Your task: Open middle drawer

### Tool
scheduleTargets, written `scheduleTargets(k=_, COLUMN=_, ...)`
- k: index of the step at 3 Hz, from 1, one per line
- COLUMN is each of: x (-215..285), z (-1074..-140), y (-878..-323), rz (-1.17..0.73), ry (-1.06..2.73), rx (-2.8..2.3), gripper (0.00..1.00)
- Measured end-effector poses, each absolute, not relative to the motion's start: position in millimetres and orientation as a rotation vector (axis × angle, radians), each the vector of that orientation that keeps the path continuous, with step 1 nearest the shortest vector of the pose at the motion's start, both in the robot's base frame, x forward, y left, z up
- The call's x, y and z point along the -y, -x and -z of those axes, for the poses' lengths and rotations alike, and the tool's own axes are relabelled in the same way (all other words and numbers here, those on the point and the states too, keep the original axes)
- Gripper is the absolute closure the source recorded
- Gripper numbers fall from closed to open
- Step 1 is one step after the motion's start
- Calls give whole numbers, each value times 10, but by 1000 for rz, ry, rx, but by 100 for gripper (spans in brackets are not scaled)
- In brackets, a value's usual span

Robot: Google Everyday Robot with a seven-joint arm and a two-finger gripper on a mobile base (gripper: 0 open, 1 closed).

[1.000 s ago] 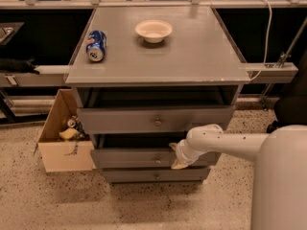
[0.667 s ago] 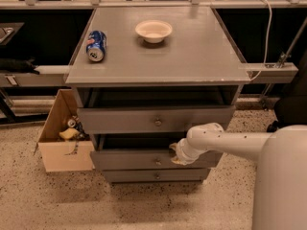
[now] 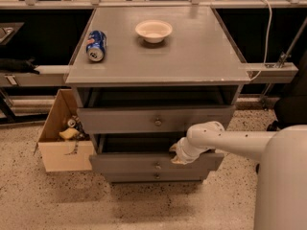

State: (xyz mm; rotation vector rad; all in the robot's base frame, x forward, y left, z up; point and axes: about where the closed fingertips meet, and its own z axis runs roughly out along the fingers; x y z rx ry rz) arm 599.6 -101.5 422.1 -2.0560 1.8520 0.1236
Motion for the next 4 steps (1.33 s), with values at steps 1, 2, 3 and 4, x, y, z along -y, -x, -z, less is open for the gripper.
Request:
scheduleTargets(k=1, x=1013, z=-4220, y=-5997, rz=-124, ry=2056, rx=-1852, gripper=57)
scheduleTargets(k=2, x=1013, z=-4220, y=-5997, rz=-124, ry=2056, rx=-1852, gripper=35)
scheduleTargets(k=3, x=1013, z=-4220, y=-5996, rz=-124, ry=2056, rx=-1852, gripper=10)
scheduleTargets(k=4, x=1013, z=-4219, y=-5996, rz=-124, ry=2056, rx=-1852, gripper=0)
